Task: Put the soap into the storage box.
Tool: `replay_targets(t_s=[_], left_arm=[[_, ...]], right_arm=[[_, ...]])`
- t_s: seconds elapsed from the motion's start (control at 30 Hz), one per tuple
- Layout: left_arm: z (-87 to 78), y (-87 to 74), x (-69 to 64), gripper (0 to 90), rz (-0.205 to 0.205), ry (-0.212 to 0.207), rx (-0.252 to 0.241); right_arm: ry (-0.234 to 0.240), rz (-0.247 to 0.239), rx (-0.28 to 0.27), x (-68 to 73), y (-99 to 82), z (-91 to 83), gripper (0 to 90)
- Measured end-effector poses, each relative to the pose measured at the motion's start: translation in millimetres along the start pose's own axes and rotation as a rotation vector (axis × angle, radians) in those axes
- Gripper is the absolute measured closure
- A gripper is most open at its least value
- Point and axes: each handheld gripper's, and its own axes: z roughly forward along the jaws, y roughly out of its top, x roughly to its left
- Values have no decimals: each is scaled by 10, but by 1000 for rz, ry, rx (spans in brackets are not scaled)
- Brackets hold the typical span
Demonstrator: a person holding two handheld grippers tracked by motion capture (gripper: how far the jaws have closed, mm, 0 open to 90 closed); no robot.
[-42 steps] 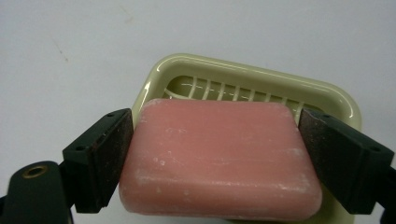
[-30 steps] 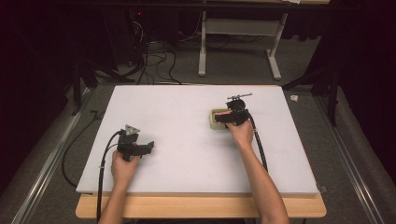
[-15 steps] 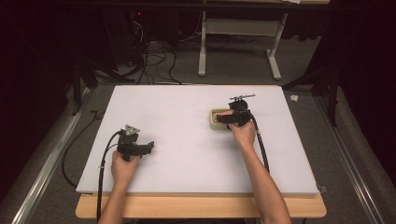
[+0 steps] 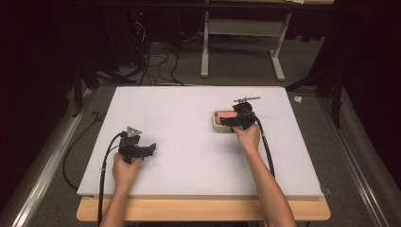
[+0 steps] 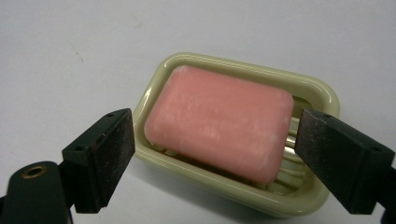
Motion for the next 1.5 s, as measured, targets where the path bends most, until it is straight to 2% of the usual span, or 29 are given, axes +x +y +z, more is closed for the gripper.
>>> replay_targets(t_s=[0.23,0.43,0.7,1.5], left_arm=[[0,0,1,158,1,1,0],[-1,0,0,157,1,0,1],[-1,0,-1,158,1,1,1],[-1,0,-5,157,2,4,2]], right_arm=[[2,2,-32,-45,-69,-81,132],[-5,0,-53,-112,-106,-224,137],[-14,-16,-109,-131,-137,-410,151],[-8,14,-193,-298,-369,-800,172]])
